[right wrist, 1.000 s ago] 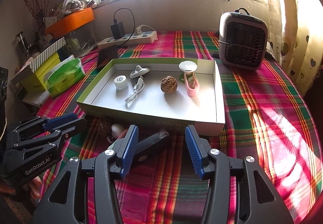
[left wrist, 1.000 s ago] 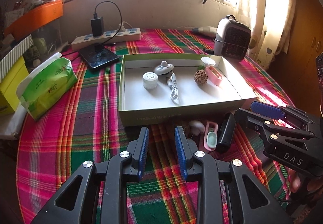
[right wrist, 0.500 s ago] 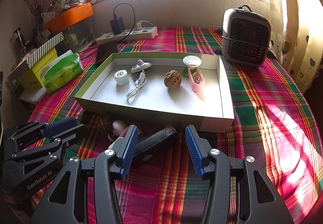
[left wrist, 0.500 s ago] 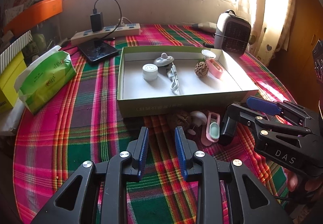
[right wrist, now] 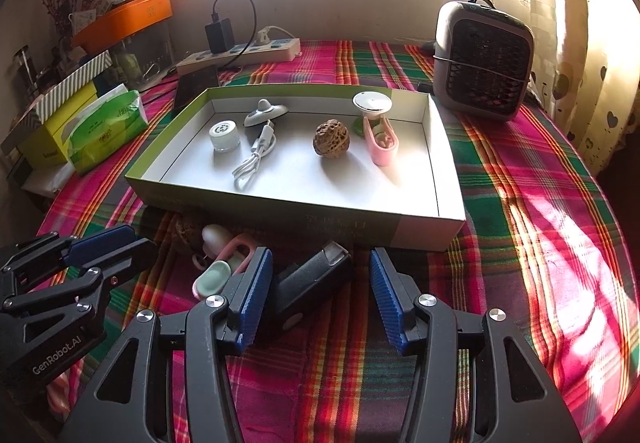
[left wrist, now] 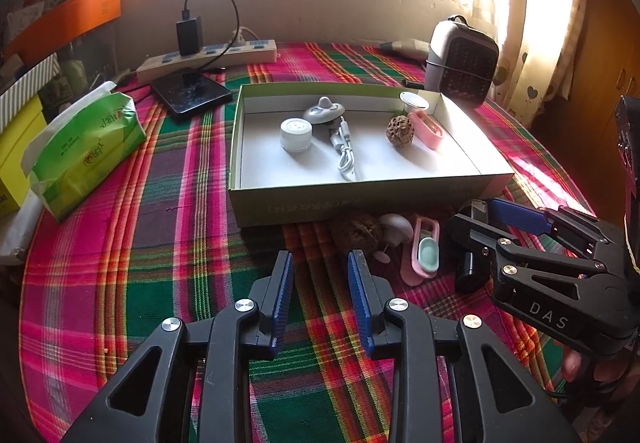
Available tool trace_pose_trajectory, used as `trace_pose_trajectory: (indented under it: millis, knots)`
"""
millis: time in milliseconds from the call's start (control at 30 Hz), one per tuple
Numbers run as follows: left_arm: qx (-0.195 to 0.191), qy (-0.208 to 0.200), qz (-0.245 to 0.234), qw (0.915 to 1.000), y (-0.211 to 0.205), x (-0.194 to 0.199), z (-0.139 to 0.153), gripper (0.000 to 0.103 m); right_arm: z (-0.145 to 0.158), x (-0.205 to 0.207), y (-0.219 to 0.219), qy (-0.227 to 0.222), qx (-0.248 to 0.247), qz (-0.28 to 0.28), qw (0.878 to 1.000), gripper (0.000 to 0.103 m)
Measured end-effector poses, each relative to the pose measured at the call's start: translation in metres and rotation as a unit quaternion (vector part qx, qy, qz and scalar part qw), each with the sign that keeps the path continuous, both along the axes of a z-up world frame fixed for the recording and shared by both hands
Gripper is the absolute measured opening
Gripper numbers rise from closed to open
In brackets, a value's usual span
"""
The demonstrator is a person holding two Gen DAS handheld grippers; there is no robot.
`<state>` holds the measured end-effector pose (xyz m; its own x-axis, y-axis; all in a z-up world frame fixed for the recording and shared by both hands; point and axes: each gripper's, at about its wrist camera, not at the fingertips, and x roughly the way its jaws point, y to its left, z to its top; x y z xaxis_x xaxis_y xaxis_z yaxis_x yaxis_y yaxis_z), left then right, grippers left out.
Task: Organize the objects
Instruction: 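Grasp the black rectangular device with the right gripper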
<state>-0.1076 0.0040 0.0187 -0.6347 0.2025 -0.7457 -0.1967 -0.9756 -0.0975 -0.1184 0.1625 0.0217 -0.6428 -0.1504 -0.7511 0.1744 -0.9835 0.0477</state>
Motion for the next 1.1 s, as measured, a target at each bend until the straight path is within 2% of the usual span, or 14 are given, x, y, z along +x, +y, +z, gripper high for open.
trace_pose_trajectory:
  millis: [200,500,833,1000,1100]
  knots:
    - [0.001,-0.002,-0.002,1.0,0.0,0.0,-0.001,0.027,-0.004,0.005,0.008,-0.005,-0.005,-0.009,1.0,0.052]
    - [0.008,-0.006,-0.001,0.9999,-0.001,0.0,-0.002,0.027,-0.002,0.014,0.019,0.006,0.014,-0.019,1.0,0.052]
    - [0.017,-0.013,0.004,0.9998,-0.005,-0.002,-0.004,0.027,-0.004,0.021,0.034,0.001,0.004,-0.034,0.999,0.052]
    - [0.019,-0.016,0.001,0.9997,-0.004,-0.003,-0.005,0.027,-0.007,0.025,0.04,0.0,0.03,-0.042,0.999,0.052]
    - [0.021,-0.019,0.0,0.9996,-0.004,-0.003,-0.006,0.027,-0.007,0.025,0.049,-0.006,0.018,-0.052,0.998,0.052]
